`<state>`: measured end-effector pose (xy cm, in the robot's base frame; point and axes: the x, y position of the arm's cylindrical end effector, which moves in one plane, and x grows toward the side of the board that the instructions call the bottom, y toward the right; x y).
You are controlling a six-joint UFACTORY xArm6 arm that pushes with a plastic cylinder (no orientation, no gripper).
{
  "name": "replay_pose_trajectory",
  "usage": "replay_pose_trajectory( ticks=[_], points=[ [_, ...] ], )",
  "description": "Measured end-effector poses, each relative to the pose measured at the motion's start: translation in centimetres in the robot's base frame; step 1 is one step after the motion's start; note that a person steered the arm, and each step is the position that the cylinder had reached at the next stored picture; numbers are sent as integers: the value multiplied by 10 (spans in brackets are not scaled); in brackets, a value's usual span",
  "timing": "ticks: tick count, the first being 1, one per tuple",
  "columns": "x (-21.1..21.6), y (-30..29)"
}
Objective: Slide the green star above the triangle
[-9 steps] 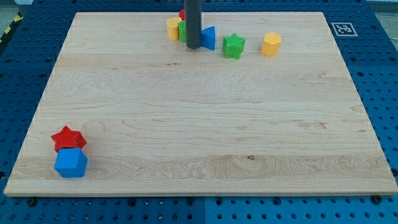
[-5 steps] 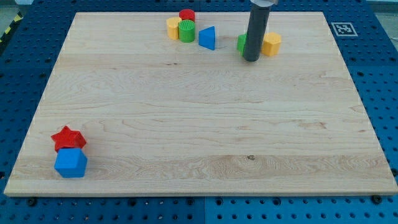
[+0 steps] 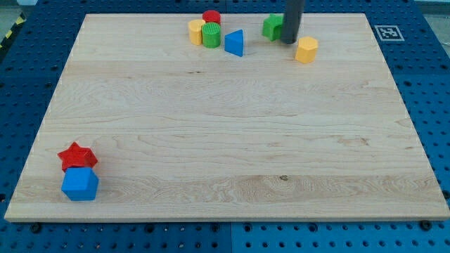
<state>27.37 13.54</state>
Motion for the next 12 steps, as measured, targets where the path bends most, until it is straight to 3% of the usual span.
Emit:
replay_pose_trajectory(
  ticks=[2, 7, 11, 12],
  points=[
    [-43, 14],
    [-31, -21],
    [-25, -89],
    [-33, -60]
  ],
)
